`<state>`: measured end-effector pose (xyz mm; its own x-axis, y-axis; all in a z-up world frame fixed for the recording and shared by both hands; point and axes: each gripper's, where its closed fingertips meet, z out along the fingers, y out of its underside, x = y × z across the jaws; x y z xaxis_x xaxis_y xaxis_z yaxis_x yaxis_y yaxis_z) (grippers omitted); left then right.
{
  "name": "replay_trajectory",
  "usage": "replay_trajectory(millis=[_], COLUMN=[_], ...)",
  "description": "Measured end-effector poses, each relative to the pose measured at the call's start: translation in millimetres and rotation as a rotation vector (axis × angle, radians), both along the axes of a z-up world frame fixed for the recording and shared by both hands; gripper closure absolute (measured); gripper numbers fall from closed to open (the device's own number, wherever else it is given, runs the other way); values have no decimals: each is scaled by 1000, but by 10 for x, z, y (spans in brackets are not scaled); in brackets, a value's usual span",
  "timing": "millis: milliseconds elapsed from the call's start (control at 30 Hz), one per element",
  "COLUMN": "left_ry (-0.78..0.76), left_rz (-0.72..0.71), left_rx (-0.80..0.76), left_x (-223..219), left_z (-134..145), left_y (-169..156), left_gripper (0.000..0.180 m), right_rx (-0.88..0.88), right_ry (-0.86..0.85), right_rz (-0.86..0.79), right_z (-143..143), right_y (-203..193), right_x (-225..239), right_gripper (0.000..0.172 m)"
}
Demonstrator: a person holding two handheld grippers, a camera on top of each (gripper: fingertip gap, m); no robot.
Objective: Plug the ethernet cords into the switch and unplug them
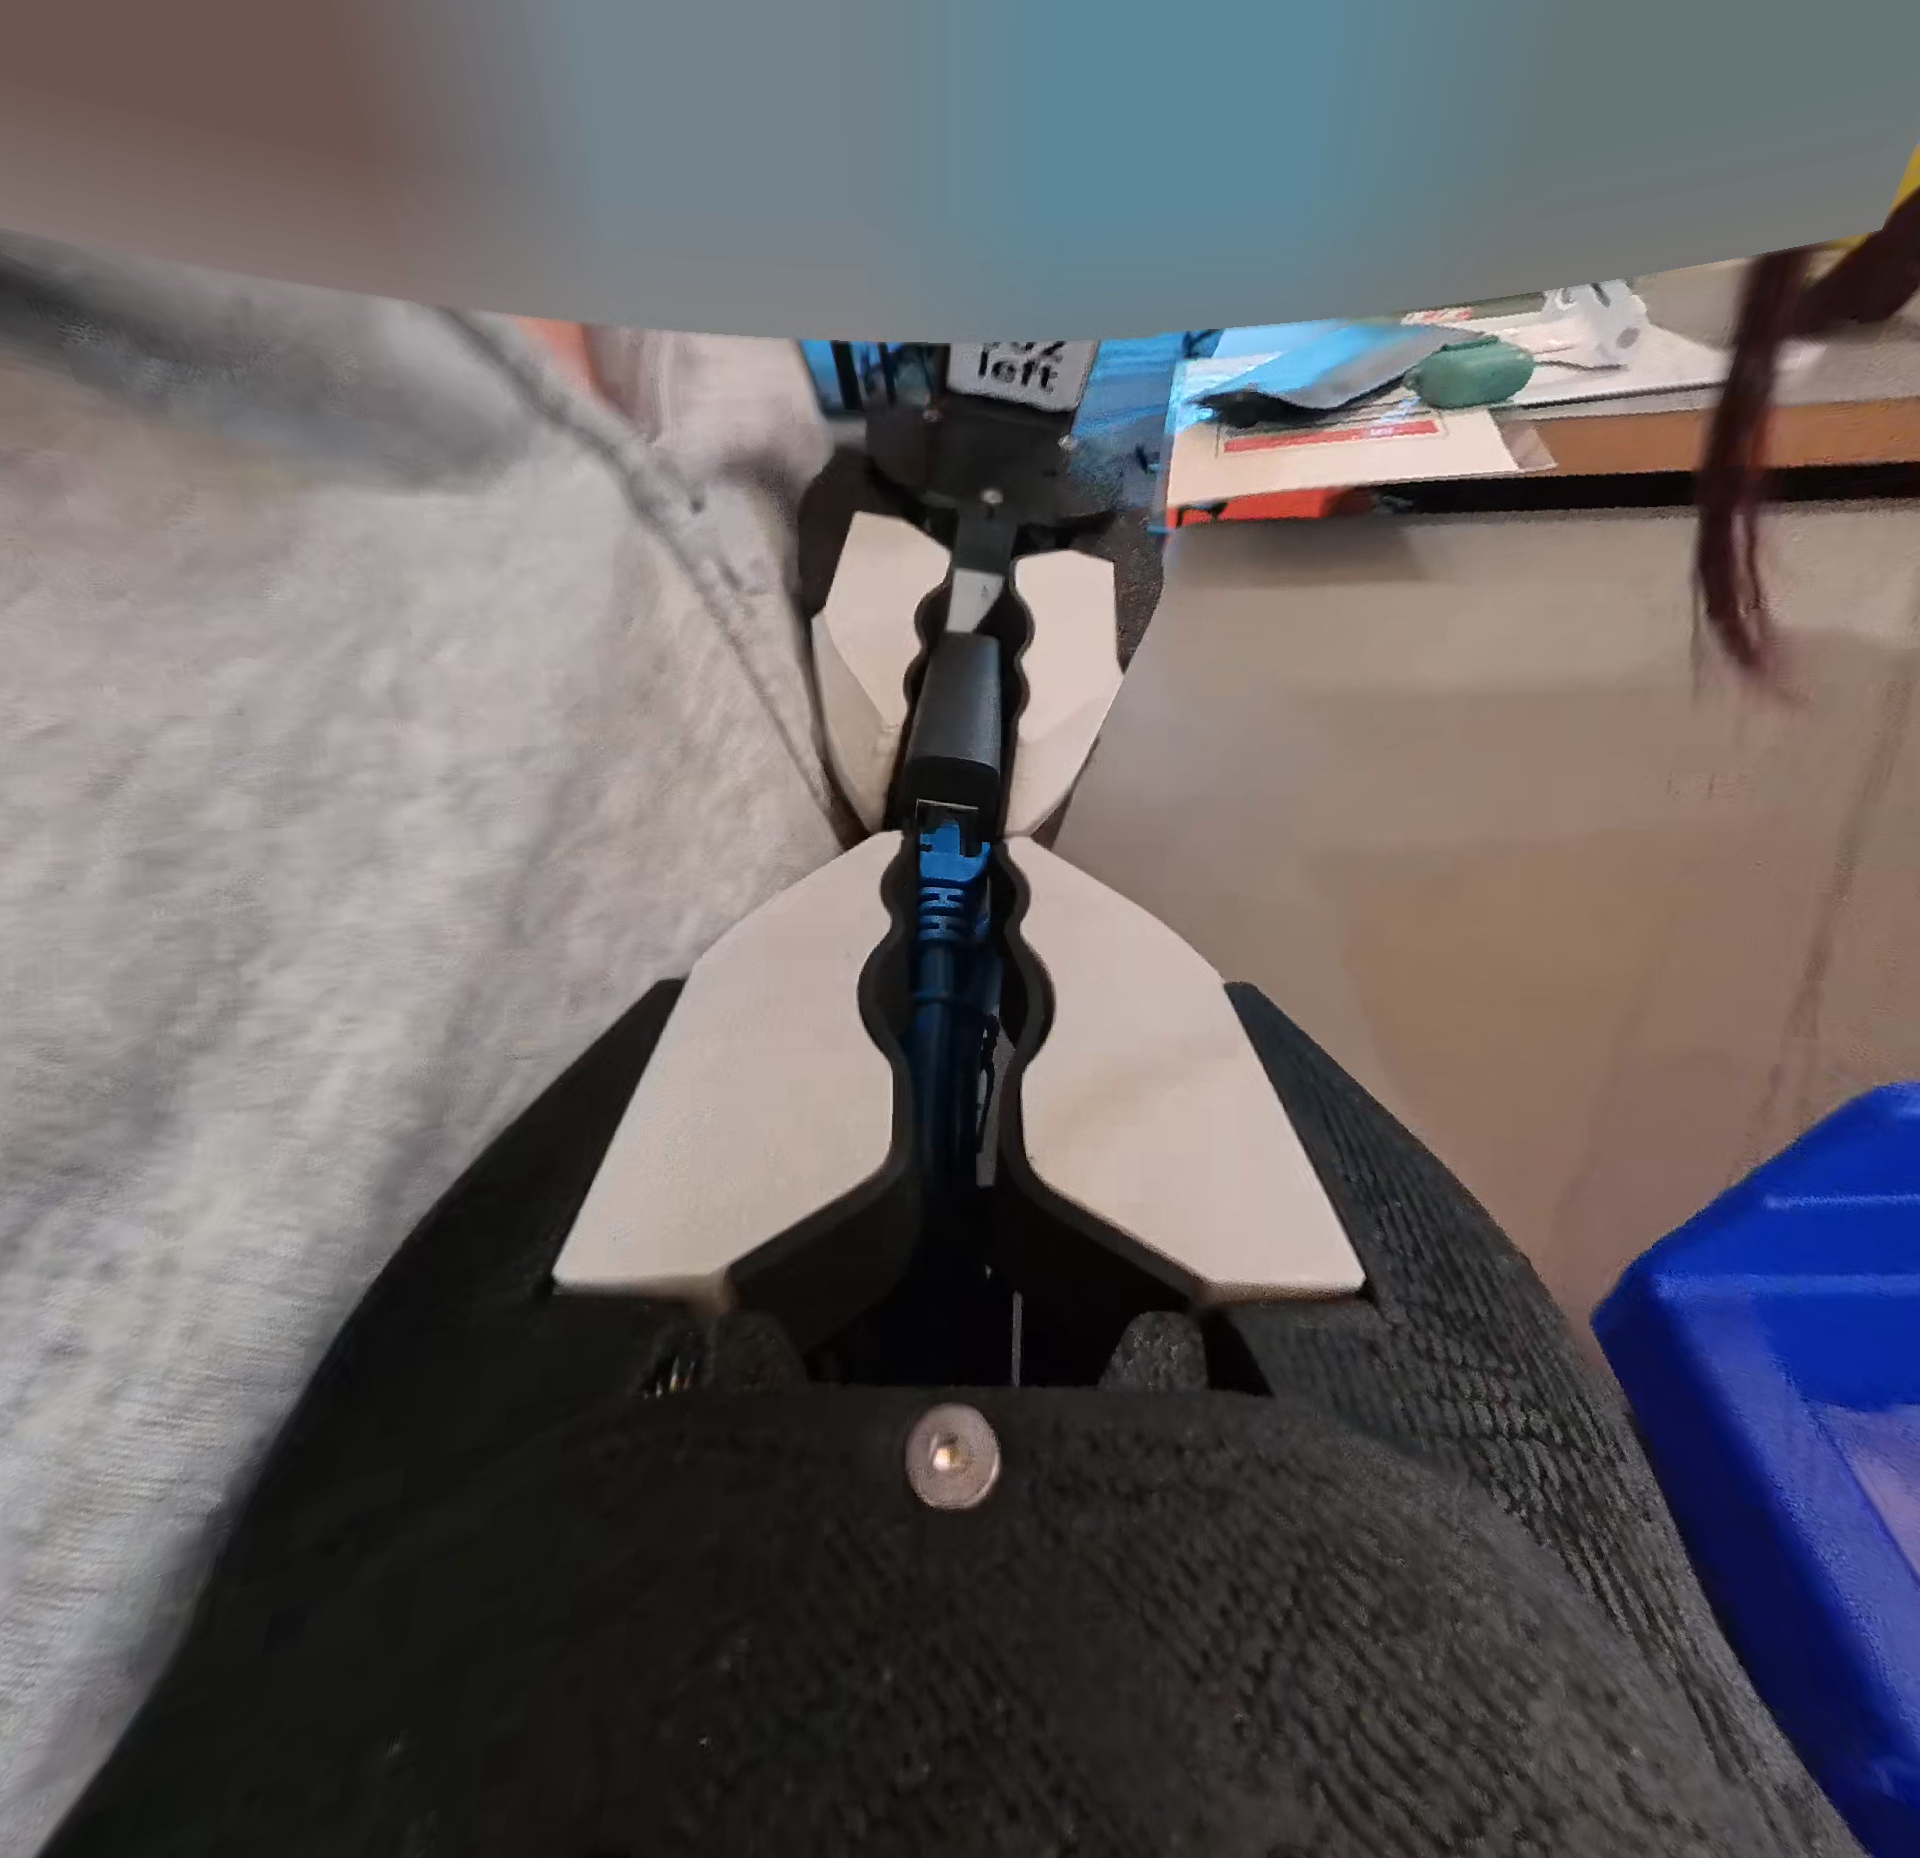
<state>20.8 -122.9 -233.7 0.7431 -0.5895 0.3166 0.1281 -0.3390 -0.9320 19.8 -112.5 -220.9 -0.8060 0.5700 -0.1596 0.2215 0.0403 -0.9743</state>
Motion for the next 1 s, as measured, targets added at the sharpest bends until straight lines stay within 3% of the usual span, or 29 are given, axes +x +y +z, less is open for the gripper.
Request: replay_trajectory(millis=[67, 200, 267, 433, 600, 800, 933, 1000], left_ry=[-48, 78, 133, 194, 246, 157, 128, 86], left_rz=[39, 230, 351, 542, 743, 941, 1052, 1081], left_rx=[26, 123, 172, 237, 265, 318, 413, 484], left_x=[-136, -575, -816, -1077, -1342, -1631, -1847, -1865], left_z=[78, 200, 254, 293, 305, 370, 334, 310], left_y=[-1, -39, -34, -4, 15, 62, 51, -2], left_gripper=[160, 160, 160, 160, 160, 160, 160, 160], right_rx=[-107, -252, -216, 21, 51, -58, -176, -229], right_ry=[12, 124, 186, 379, 416, 380, 321, 268], right_rz=[-69, -267, -362, -531, -446, -346, -290, -183], right_z=[126, 328, 318, 301, 283, 326, 161, 53], right_y=[127, 370, 370, 379, 196, 140, 44, -68], right_x=[-172, -493, -627, -753, -676, -640, -766, -680], right_gripper=[153, 129, 117, 114, 119, 119, 118, 118])
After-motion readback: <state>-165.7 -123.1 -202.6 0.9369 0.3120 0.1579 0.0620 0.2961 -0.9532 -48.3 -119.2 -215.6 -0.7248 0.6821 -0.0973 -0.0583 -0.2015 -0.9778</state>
